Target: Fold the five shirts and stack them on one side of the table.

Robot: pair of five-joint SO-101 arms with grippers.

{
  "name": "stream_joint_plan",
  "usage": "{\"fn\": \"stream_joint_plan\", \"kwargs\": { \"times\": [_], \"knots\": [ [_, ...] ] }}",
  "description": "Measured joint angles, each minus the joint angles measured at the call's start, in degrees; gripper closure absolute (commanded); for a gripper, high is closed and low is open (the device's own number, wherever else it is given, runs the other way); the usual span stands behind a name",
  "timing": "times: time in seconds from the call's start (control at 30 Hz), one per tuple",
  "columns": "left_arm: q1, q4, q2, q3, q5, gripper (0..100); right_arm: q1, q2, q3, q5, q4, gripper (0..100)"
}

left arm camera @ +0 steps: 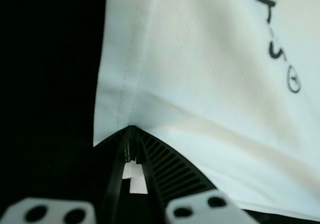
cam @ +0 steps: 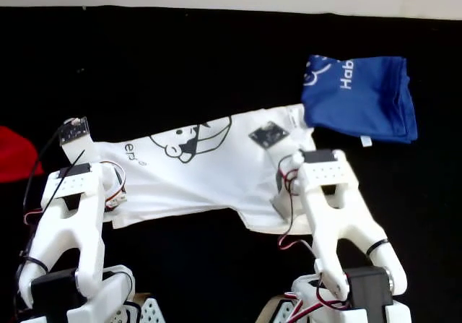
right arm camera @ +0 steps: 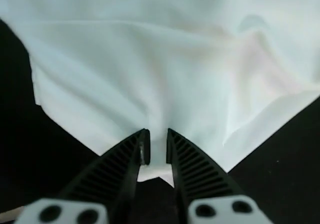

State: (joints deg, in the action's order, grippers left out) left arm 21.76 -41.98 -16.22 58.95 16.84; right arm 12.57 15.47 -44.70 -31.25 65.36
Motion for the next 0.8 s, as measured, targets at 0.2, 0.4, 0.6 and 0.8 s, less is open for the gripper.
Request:
{"fn": "stream_joint_plan", "kwargs": {
  "times": [0.2, 0.4, 0.6, 0.8],
  "knots": [
    [0.0, 0.0, 0.0, 0.0, 0.0, 99, 2.8, 0.0, 9.2, -4.0, 12.3, 80.1],
    [0.0, 0.0, 0.0, 0.0, 0.0, 99, 10.9, -0.4, 8.0, -10.5, 17.9, 77.5],
    [0.0, 0.0, 0.0, 0.0, 0.0, 99, 12.3, -0.7, 3.8, -11.7, 11.3, 73.6],
    [0.0, 0.0, 0.0, 0.0, 0.0, 99, 12.3, -0.7, -1.9, -11.7, 6.2, 72.1]
  ]
}}
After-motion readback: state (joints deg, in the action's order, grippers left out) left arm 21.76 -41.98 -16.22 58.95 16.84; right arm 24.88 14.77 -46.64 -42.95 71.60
